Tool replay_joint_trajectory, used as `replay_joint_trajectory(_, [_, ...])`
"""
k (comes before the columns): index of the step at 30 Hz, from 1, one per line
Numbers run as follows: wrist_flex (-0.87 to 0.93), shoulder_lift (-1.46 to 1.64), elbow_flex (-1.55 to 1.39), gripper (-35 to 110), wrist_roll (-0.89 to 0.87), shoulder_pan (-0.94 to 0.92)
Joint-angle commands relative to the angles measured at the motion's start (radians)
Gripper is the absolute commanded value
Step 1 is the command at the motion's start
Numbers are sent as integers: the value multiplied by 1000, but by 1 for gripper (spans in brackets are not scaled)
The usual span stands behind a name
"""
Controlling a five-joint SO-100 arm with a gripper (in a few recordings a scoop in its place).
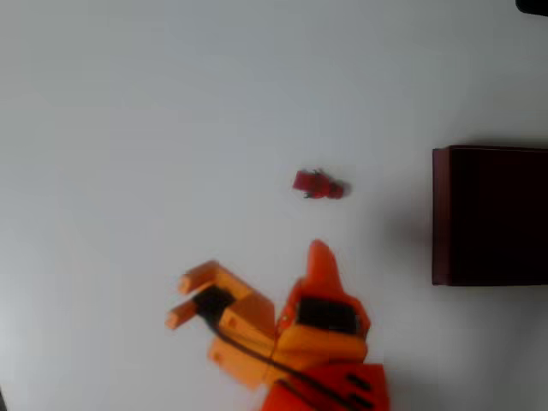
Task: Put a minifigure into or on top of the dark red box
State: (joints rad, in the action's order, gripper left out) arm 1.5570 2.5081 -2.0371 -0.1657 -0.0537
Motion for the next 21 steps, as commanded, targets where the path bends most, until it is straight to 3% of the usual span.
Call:
replay_joint_trajectory(1, [26, -140, 80, 18, 29, -75])
replay_joint_trajectory(21, [-31, -591, 222, 21, -37, -95])
